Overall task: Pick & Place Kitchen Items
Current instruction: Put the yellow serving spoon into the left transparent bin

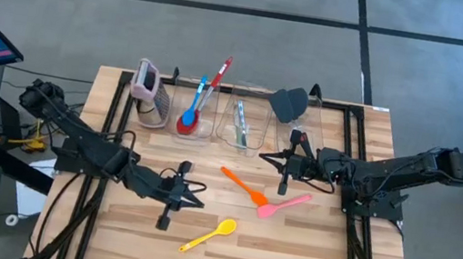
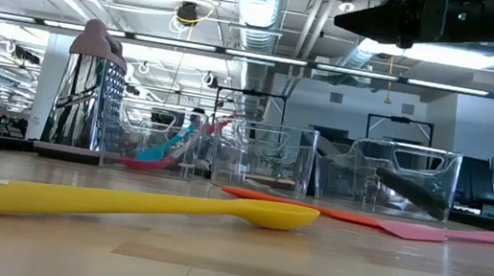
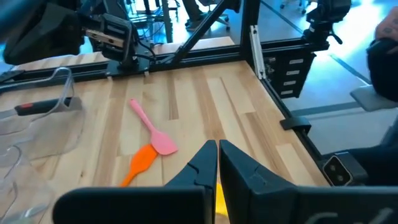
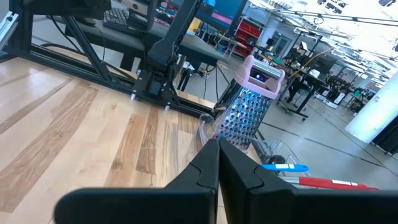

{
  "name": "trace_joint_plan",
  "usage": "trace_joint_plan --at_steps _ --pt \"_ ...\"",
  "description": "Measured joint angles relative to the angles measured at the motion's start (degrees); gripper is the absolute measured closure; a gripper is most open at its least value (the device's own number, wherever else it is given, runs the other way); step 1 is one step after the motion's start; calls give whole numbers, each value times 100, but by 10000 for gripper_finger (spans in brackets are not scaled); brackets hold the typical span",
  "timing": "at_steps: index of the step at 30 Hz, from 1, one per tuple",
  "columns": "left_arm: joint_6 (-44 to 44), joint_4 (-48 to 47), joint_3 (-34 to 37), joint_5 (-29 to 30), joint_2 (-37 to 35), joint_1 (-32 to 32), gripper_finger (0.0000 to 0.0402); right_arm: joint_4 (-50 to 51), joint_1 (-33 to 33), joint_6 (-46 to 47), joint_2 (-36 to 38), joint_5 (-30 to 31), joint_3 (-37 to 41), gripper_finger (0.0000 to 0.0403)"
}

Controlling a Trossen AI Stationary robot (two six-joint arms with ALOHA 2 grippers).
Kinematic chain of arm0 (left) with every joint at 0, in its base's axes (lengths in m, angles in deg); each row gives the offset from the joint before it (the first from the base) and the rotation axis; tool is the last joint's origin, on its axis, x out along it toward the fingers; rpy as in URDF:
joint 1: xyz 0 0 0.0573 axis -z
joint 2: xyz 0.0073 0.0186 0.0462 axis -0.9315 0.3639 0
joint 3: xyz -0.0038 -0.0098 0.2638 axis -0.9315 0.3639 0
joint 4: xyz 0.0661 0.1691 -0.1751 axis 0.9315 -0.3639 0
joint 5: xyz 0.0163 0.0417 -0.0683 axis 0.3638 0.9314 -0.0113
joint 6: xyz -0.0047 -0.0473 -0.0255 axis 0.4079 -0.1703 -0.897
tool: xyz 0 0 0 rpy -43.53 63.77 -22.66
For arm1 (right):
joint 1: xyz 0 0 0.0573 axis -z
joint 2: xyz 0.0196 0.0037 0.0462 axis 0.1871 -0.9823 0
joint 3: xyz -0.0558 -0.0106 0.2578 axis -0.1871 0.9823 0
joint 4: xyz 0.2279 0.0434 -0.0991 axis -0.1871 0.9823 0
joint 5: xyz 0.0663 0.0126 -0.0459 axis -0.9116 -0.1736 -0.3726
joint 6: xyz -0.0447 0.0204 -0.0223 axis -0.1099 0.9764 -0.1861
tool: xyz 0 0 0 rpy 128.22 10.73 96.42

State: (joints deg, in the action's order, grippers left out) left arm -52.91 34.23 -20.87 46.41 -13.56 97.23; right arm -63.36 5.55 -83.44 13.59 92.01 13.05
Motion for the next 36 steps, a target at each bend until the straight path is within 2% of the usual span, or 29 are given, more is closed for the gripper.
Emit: trace_joint_plan --at_steps 26,31,33,36 --pt "4 91 0 -53 2 -35 398 38 0 4 0 0 -2 403" --pt "716 -19 4 -46 -57 -12 399 18 0 8 -2 -30 -2 403" --pt "903 -217 7 -45 -175 1 399 -56 1 268 -2 -245 -2 403" --pt "903 -550 99 -44 -447 1 399 -231 2 743 -99 -933 -47 403"
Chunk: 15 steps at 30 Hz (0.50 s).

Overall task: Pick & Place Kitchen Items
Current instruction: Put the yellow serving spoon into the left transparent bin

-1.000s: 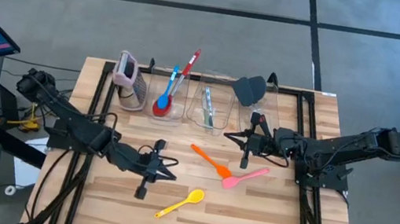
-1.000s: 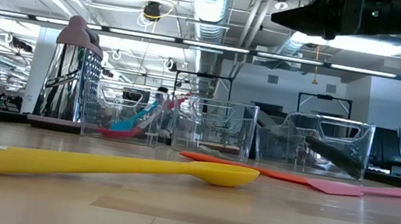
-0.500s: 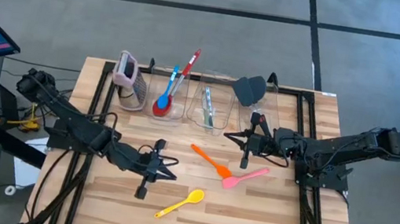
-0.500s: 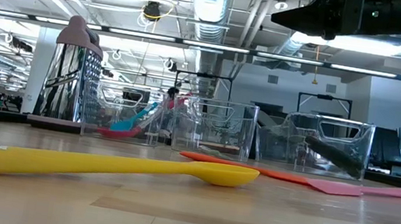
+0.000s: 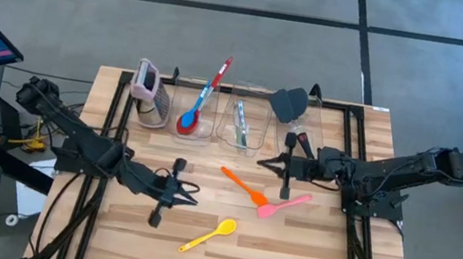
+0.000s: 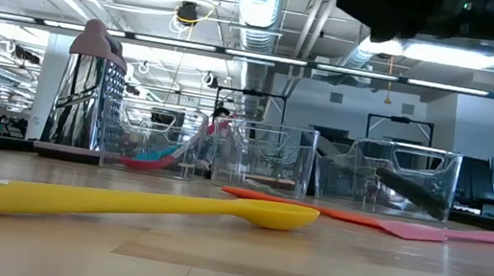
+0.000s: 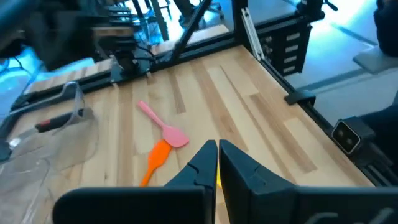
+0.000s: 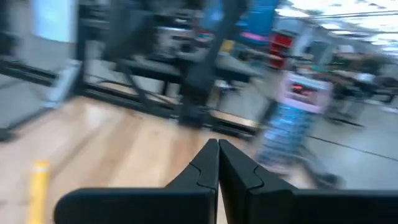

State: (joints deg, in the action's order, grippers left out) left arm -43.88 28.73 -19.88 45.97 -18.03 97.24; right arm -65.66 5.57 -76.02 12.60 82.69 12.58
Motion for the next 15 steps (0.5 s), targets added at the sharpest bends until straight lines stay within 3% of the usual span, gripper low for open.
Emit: trace_joint_plan --at_steps 2,8,15 --pt "7 14 230 4 -260 -1 399 52 -55 85 -131 -281 -72 403" --pt "-175 763 1361 19 -1124 5 399 337 -305 59 -981 -271 -774 403" --pt "-485 1504 2426 -61 -1974 38 399 2449 -463 32 -2171 -273 -2370 403"
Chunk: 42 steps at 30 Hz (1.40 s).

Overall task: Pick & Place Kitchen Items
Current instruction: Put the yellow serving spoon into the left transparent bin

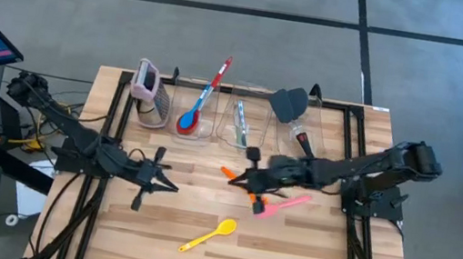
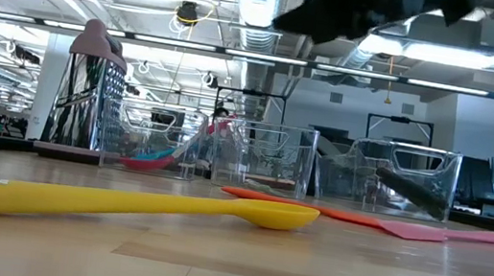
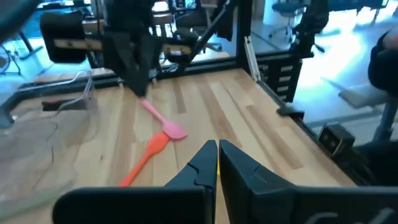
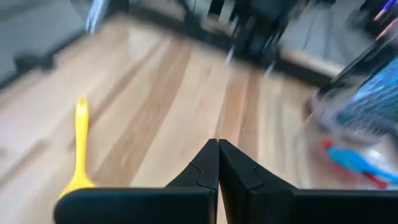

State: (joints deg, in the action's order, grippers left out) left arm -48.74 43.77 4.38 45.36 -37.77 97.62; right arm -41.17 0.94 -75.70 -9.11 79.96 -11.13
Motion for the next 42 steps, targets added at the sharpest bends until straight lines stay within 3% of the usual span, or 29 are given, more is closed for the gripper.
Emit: trace_joint_plan --at_steps 5,14,25,29,42 --pt "-118 26 266 -5 -148 -1 399 1749 -84 -51 -704 -46 -1105 403" --pt "-118 89 321 -5 -147 -10 399 3280 -416 163 -1825 -1153 -2542 403" --pt "-121 158 321 -258 -147 -3 399 3328 -934 863 -2906 -1201 -3457 399" --pt "-122 167 321 -431 -147 -3 399 3118 -968 631 -3110 -1105 -3505 370" --pt "-122 162 321 -498 -147 -3 399 3114 -881 764 -3745 -1034 -3475 223"
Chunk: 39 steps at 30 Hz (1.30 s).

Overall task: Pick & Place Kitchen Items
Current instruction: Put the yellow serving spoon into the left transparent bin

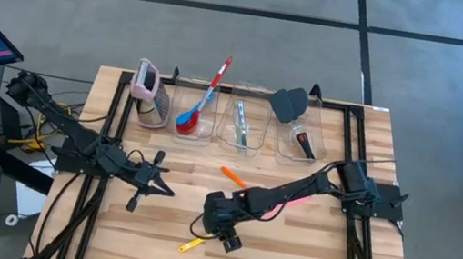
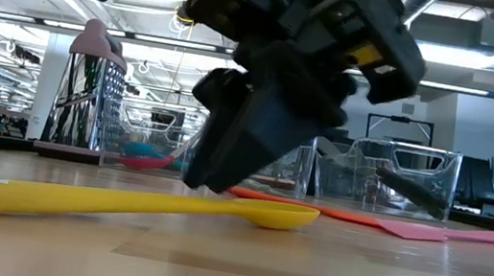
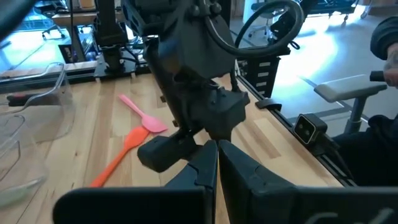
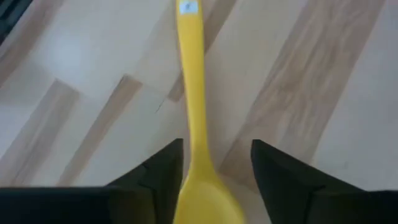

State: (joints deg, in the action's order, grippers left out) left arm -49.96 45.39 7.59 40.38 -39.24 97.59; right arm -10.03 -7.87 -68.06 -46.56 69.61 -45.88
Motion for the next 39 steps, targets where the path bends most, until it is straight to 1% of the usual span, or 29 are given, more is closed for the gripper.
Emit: trace_joint_plan --at_steps 3,7,10,17,22,29,32,35,39 --pt "0 -1 0 0 0 0 399 131 -5 6 0 -21 0 199" --pt "0 0 0 2 0 0 399 333 -2 11 -2 -22 0 188" --pt "-46 0 0 3 0 0 399 500 -5 33 -88 -30 -6 188" --pt "-168 0 0 11 0 0 399 422 43 253 -282 -57 -37 205" --pt "-168 0 0 24 0 0 399 351 92 256 -317 -50 -33 240" --pt "-168 0 0 22 0 0 399 305 306 548 -329 -125 -27 330" --pt "-170 0 0 20 0 0 399 250 400 590 -330 -127 -33 360" --pt "-170 0 0 21 0 0 399 231 472 588 -320 -122 -33 379" --pt "-170 0 0 20 0 0 399 217 513 565 -313 -118 -33 388"
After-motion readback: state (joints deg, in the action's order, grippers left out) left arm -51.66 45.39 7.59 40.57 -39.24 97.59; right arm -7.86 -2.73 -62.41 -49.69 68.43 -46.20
